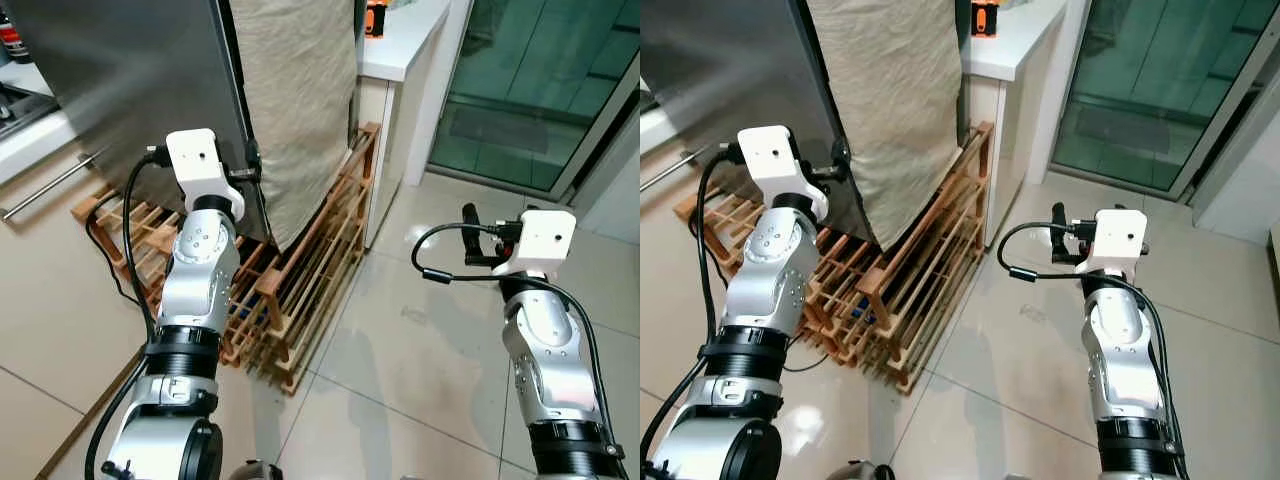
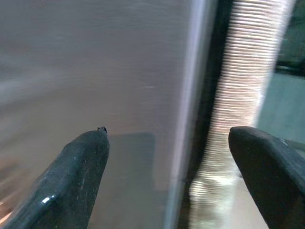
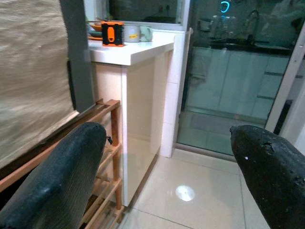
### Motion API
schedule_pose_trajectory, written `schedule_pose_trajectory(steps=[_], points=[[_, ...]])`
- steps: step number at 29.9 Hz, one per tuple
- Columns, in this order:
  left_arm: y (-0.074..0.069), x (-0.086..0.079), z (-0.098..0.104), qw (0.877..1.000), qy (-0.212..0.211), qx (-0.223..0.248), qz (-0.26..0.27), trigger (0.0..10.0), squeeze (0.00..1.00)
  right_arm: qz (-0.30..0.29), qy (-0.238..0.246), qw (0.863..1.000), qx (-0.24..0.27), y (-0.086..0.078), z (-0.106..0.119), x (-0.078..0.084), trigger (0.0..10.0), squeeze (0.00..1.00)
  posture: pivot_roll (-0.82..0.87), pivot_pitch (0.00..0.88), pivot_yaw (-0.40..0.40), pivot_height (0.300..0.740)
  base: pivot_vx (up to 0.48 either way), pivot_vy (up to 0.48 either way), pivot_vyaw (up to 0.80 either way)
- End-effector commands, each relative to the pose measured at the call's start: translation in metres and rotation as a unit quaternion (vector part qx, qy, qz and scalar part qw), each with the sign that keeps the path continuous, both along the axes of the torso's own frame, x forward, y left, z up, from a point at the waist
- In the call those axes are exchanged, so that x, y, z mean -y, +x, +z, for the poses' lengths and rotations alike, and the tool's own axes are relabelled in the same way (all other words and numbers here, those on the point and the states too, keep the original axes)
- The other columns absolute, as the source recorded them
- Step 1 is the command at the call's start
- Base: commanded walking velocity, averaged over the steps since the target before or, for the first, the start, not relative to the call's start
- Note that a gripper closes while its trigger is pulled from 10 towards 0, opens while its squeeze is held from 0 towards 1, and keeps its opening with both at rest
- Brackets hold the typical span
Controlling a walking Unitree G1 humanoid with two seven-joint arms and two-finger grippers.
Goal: Restocking fridge
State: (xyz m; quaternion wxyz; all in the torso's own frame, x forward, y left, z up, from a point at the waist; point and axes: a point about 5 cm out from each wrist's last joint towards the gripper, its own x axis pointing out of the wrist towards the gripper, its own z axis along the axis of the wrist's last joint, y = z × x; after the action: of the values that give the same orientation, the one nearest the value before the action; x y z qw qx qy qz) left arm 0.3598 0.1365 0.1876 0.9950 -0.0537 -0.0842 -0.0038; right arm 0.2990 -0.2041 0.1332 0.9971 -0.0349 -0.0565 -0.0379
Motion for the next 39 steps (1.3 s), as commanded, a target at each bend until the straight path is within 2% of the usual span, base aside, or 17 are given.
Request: schedule_pose_trajectory(steps=[1,3,5,8,17,21,26,33,39], points=[[-0.002,0.006,-0.003,1.0,0.011,-0.001,-0.029,10.0,0.0,0.023,0.004,1.0,-0.005,-0.001,0.002,-0.006,10.0,0.0,-0.18,0.049,0.032,0.74,0.0,0.0,0.0],[-0.003,0.005,-0.003,0.999,0.015,0.001,-0.032,10.0,0.0,0.032,0.006,0.999,-0.007,-0.001,0.003,-0.009,10.0,0.0,-0.18,0.049,0.032,0.74,0.0,0.0,0.0],[-0.007,0.004,-0.005,0.999,0.024,0.004,-0.047,10.0,0.0,0.066,0.001,0.998,-0.019,0.001,0.005,-0.017,10.0,0.0,-0.17,0.06,0.028,0.74,0.0,0.0,0.0],[-0.005,0.006,-0.002,0.998,0.023,0.009,-0.051,10.0,0.0,0.086,-0.004,0.996,-0.02,0.002,0.007,-0.022,10.0,0.0,-0.16,0.064,0.027,0.74,0.0,0.0,0.0],[0.005,-0.002,0.01,0.999,0.017,0.019,-0.03,10.0,0.0,0.091,-0.002,0.995,-0.03,-0.002,0.005,-0.025,10.0,0.0,-0.18,0.077,0.033,0.74,0.0,0.0,0.0],[0.012,-0.005,0.021,0.998,0.007,0.025,-0.054,10.0,0.0,0.092,-0.003,0.995,-0.036,-0.007,0.003,-0.025,10.0,0.0,-0.19,0.09,0.04,0.74,0.0,0.0,0.0],[0.02,-0.007,0.03,0.998,0.006,0.028,-0.054,10.0,0.0,0.092,-0.004,0.995,-0.045,-0.012,-0.001,-0.025,10.0,0.0,-0.2,0.1,0.044,0.74,0.0,0.0,0.0],[0.02,0.004,0.037,0.996,-0.012,0.04,-0.073,10.0,0.0,0.087,-0.006,0.995,-0.053,-0.017,-0.002,-0.022,10.0,0.0,-0.22,0.108,0.044,0.74,0.0,0.0,0.0],[0.013,0.014,0.037,0.994,-0.028,0.042,-0.093,10.0,0.0,0.083,-0.009,0.995,-0.062,-0.019,-0.005,-0.019,10.0,0.0,-0.22,0.104,0.037,0.74,0.0,0.0,0.0]])
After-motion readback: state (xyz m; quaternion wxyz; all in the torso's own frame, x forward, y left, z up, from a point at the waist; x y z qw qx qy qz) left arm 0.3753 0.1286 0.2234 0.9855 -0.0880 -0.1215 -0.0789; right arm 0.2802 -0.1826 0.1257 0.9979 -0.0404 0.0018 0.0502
